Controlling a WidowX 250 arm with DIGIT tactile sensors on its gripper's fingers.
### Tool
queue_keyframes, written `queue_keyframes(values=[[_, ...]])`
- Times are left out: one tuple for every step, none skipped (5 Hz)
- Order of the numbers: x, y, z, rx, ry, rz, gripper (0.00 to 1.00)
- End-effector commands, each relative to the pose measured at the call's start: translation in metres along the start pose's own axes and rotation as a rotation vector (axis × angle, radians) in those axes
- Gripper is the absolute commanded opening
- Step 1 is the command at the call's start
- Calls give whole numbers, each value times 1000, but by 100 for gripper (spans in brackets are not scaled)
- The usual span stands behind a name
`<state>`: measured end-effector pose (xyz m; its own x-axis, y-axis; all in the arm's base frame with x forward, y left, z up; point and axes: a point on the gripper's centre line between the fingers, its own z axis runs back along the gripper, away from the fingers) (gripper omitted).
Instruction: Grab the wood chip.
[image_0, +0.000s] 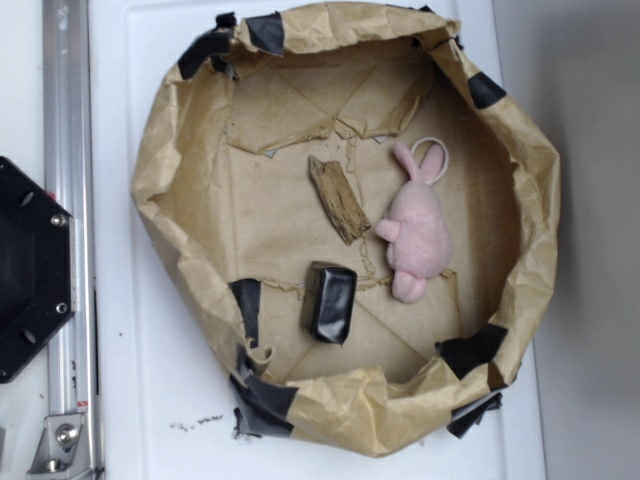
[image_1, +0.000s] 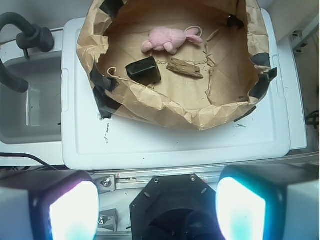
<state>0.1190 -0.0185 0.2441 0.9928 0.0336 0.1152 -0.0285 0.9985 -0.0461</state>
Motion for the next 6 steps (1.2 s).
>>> queue_keyframes(values=[[0, 0, 0, 0, 0, 0, 100], [47, 14, -31, 31, 58, -135, 100], [97, 24, -60, 53, -16, -230, 100], [119, 30, -81, 24, -7, -348, 100], [132, 38, -114, 69, 17, -512, 100], [129, 37, -146, 138, 40, -643, 100]])
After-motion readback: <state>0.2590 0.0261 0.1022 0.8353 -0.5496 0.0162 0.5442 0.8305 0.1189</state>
